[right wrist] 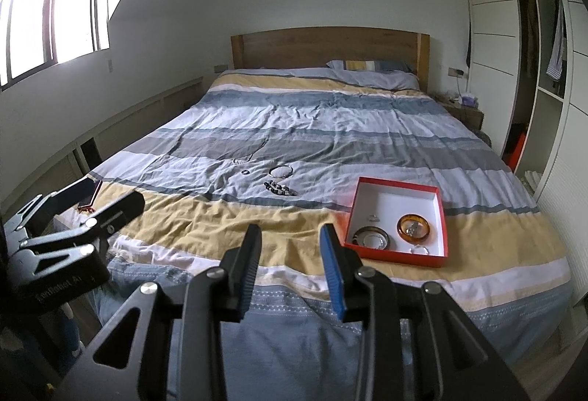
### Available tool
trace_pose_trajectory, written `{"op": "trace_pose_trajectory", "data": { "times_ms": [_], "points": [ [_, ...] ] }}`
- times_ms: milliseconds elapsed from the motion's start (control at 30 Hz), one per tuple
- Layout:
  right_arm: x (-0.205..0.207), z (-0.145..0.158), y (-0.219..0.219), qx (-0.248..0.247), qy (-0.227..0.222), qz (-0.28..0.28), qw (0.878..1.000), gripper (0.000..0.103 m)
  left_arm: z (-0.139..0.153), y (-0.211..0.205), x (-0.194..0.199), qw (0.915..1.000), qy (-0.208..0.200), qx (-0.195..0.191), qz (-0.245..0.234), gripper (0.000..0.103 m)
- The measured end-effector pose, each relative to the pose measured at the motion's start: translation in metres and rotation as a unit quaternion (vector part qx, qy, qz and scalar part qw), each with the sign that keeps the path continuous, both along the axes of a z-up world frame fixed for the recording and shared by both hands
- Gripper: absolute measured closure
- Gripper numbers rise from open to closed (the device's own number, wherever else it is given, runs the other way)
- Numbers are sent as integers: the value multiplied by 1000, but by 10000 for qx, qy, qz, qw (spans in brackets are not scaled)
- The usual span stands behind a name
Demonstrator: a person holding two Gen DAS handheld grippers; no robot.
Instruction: Organize jewelry
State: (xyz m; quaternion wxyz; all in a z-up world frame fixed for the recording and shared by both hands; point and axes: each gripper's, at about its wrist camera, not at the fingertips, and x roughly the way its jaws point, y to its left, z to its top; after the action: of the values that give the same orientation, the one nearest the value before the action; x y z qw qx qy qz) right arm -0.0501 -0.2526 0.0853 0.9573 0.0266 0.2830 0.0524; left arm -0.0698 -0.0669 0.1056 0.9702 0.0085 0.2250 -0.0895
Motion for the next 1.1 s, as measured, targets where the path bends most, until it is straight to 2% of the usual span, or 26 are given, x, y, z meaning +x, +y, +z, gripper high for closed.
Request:
{"op": "trace_pose_trajectory", "data": {
  "times_ms": [133, 267, 1100],
  "points": [
    [8, -4, 2, -8, 87, 29, 10000, 71, -2, 4, 5, 10000, -2, -61, 22, 13],
    [19, -15, 2, 51, 250, 41, 9997, 71, -8, 3, 12, 9999, 142, 35, 33, 13],
    [89, -86, -1, 236, 978, 24, 9949, 71, -75, 8, 82, 9946, 997, 137, 253, 13]
  ]
}}
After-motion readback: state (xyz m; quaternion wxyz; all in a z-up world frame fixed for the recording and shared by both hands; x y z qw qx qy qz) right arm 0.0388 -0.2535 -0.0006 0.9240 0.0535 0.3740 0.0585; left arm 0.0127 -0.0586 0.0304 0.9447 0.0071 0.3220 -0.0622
